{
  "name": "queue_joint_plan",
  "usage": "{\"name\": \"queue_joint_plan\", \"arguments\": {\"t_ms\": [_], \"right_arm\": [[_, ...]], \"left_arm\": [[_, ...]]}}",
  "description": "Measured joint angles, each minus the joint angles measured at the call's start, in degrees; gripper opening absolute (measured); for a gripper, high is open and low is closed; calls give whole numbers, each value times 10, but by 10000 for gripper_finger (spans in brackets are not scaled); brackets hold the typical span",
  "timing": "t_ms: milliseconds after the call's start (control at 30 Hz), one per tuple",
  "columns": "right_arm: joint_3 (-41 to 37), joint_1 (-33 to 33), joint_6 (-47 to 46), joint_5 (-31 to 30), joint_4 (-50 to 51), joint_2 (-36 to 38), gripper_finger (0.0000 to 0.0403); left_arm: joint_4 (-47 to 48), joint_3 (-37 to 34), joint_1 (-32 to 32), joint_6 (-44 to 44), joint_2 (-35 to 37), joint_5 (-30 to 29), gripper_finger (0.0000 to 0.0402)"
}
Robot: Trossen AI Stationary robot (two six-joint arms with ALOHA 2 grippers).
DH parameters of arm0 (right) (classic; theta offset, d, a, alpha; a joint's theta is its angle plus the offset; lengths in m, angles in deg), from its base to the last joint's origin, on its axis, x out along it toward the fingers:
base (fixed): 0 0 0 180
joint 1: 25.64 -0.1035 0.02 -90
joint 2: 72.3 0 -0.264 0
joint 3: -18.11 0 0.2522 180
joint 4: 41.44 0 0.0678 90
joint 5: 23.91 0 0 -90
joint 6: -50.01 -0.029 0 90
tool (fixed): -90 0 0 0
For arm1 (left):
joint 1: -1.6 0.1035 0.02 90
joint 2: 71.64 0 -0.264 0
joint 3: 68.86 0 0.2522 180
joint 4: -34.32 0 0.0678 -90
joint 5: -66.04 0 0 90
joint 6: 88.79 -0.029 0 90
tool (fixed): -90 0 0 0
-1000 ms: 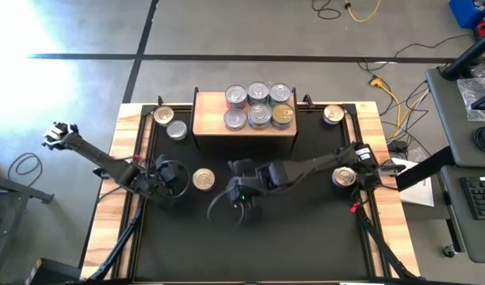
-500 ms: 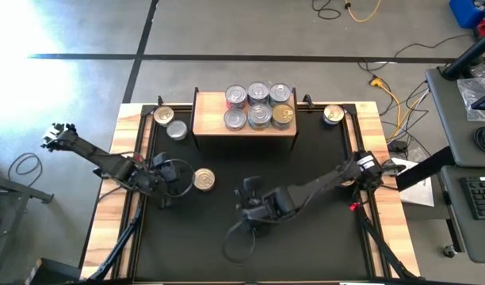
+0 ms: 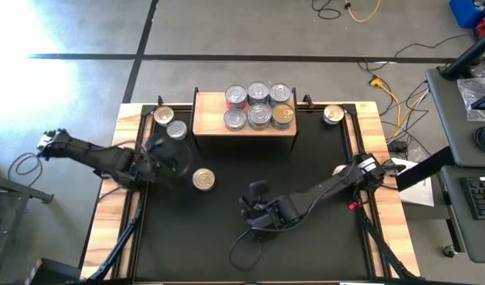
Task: Stack canned seafood by type on shelf
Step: Stack the white green tuna can on top of the white green tuna can on the shelf
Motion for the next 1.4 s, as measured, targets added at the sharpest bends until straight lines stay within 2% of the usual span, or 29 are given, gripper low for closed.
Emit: {"name": "queue_joint_plan", "arguments": {"t_ms": [167, 267, 333, 500, 600, 667, 767, 833, 900, 1000, 1200, 1400], "right_arm": [[-8, -4, -12, -1, 23, 0, 12], [-12, -5, -12, 0, 23, 0, 12], [-13, -5, -13, 0, 22, 0, 12], [-13, -6, -25, 0, 22, 0, 12], [-13, -10, -25, 0, 22, 0, 12], [-13, -12, -25, 1, 22, 0, 12], [-13, -15, -35, 1, 22, 0, 12], [-13, -15, -40, 1, 23, 0, 12], [-13, -16, -45, 1, 23, 0, 12], [-13, -17, -46, 1, 22, 0, 12], [-20, -19, -82, 3, 16, 0, 12], [-26, -36, -101, 6, 19, 0, 12]], "left_arm": [[3, -7, 139, 84, 53, -9, 21], [-46, -4, 238, 101, 71, -2, 17], [-114, -10, 296, 93, 80, 26, 16], [-248, -31, 410, 123, 78, 154, 16], [-268, -32, 440, 131, 62, 177, 16], [-255, -34, 449, 161, 50, 118, 16], [-223, -42, 462, 305, 34, 9, 16], [-228, -51, 471, 396, 20, -15, 16], [-251, -62, 481, 450, -2, 0, 16], [-294, -75, 498, 474, -48, 37, 16], [-289, -78, 564, 620, -153, 118, 16], [-366, -78, 614, 632, -229, 181, 16]]}}
